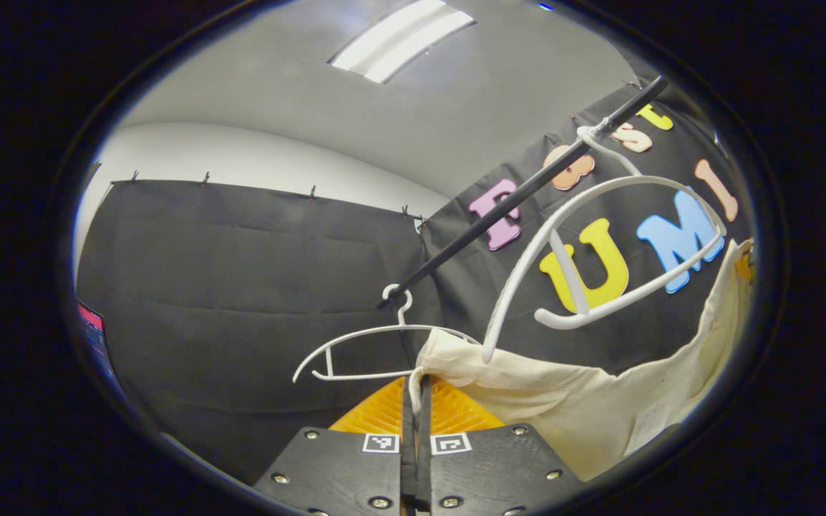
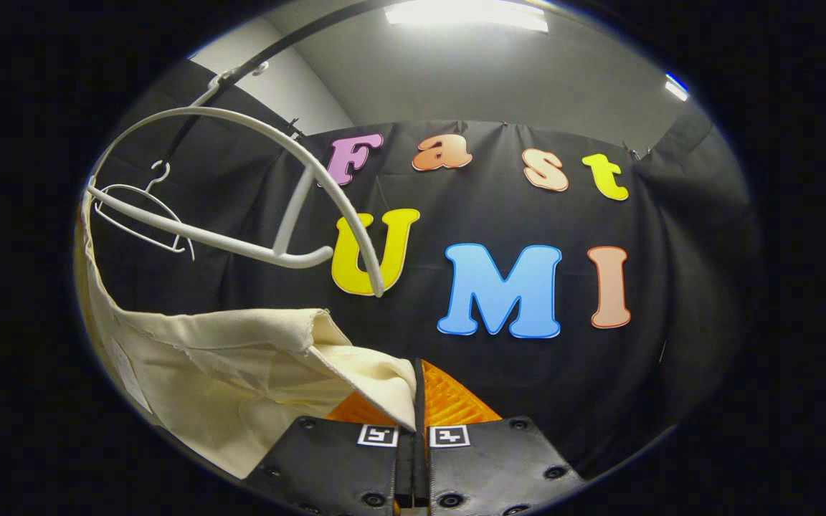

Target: Grasp the clothes on the hanger with both hands and then place them into the laundry hamper below.

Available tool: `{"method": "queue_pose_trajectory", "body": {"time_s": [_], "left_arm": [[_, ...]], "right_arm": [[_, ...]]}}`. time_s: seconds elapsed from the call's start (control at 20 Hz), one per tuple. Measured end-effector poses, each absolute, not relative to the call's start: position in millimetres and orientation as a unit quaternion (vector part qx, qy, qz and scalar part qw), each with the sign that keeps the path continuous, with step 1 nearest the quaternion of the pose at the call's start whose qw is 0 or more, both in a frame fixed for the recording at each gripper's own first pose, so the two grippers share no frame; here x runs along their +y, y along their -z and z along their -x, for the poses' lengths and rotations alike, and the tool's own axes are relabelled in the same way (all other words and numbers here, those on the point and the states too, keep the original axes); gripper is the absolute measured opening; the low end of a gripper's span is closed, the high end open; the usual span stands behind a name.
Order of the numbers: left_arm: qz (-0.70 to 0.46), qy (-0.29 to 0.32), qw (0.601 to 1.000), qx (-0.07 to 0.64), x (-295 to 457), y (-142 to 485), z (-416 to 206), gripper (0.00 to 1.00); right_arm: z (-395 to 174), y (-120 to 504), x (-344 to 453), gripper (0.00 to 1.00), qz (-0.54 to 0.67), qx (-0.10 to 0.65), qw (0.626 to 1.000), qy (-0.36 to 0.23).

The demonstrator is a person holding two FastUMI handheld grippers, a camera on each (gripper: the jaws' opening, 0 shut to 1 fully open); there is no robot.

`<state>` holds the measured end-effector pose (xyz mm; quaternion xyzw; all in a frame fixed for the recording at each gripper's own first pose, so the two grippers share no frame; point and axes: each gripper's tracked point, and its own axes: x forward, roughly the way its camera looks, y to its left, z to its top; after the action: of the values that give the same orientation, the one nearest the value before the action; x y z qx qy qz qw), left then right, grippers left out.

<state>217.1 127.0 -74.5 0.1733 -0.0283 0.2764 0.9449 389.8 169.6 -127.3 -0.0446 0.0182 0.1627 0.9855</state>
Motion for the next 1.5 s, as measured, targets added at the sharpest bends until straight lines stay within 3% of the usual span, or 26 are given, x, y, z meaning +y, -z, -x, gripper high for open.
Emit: {"method": "queue_pose_trajectory", "body": {"time_s": [0.55, 1.0, 1.5], "left_arm": [[-0.136, -0.231, 0.962, -0.048, 123, 33, -151, 0.01], [-0.072, -0.17, 0.981, -0.064, 96, 19, -121, 0.01], [-0.009, -0.136, 0.99, -0.032, 79, 65, -104, 0.01]], "right_arm": [[-273, 73, 180, 0.02, 0.032, -0.008, 0.984, -0.175], [-163, 23, 234, 0.02, 0.01, -0.029, 0.973, -0.23], [-105, 61, 271, 0.02, -0.011, 0.009, 0.967, -0.254]]}}
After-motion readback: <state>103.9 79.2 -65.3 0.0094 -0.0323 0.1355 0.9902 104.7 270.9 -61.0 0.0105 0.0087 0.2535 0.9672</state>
